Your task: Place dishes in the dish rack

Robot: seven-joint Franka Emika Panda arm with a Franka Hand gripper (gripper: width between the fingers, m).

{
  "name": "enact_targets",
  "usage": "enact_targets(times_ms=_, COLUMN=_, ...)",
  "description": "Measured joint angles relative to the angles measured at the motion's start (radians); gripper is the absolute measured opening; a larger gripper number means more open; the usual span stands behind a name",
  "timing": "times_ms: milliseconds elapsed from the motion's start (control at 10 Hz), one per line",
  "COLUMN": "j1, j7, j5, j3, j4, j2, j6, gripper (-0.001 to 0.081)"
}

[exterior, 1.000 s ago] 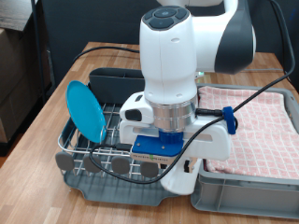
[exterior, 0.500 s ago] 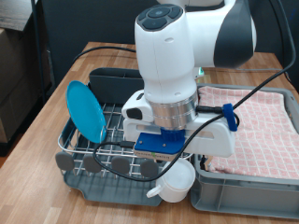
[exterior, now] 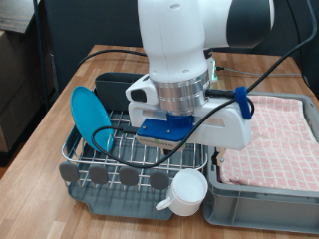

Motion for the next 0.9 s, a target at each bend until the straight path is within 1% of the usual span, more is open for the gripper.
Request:
enact_targets(times_ms=200, j1=0.009, j7=0.033, j5=-0.021, j3=-0.006, j4=-0.002, j2=-0.05, j6=-0.036, gripper=0.0803)
enact_targets(times_ms=300, j1=0.013, j7=0.04, j5=-0.027, j3=-0.006, j4=-0.004, j2=-0.073, j6=-0.038, gripper=0.0803)
enact_targets(times_ms=400, j1=0.017, j7=0.044, j5=-0.035, j3=-0.006, j4=-0.028, j2=-0.09, j6=-0.024, gripper=0.0803)
enact_targets(times_ms=700, j1=0.021, j7=0.044, j5=-0.051, j3=-0.005, j4=-0.023, j2=-0.089, j6=-0.023, gripper=0.0803)
enact_targets(times_ms=900, j1=0.044, j7=0.065, j5=-0.099, j3=-0.004, j4=-0.005, j2=-0.088, j6=-0.045, gripper=0.0803)
